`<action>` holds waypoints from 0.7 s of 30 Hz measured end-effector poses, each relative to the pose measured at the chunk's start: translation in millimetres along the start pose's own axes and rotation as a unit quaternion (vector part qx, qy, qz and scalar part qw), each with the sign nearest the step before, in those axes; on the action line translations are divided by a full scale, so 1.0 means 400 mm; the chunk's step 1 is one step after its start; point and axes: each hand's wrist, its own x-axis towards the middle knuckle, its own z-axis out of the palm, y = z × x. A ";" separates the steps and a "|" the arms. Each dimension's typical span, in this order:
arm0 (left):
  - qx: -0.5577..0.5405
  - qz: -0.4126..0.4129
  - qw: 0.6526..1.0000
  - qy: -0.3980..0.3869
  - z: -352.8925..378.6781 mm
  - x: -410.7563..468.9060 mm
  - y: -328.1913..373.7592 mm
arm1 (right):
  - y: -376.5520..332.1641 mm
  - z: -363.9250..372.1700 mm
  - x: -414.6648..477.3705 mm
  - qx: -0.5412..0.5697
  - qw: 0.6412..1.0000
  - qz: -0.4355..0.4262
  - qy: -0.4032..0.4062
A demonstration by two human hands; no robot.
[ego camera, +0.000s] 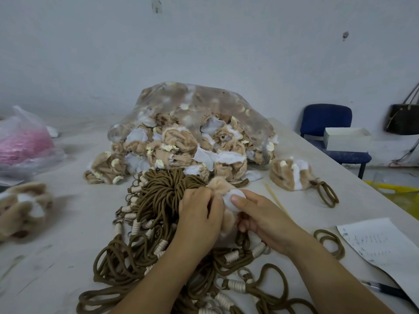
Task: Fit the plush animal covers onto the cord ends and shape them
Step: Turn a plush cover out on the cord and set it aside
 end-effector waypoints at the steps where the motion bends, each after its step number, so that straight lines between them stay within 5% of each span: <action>1: 0.004 0.007 1.000 -0.004 0.000 -0.003 0.002 | 0.002 -0.002 0.001 -0.022 1.000 -0.001 0.009; 9: 0.139 0.112 0.983 -0.049 0.010 -0.002 0.009 | 0.019 0.008 0.020 -0.280 0.944 -0.019 0.176; 14: 0.161 0.145 0.974 -0.063 0.018 -0.003 0.015 | 0.020 0.010 0.025 -0.323 0.922 -0.013 0.213; 17: 0.087 0.103 0.989 -0.055 0.019 -0.008 0.011 | 0.011 0.015 0.023 -0.273 0.939 0.016 0.210; 21: 0.059 0.066 0.996 -0.019 0.012 -0.002 0.003 | -0.006 0.015 0.013 0.039 0.996 0.057 0.057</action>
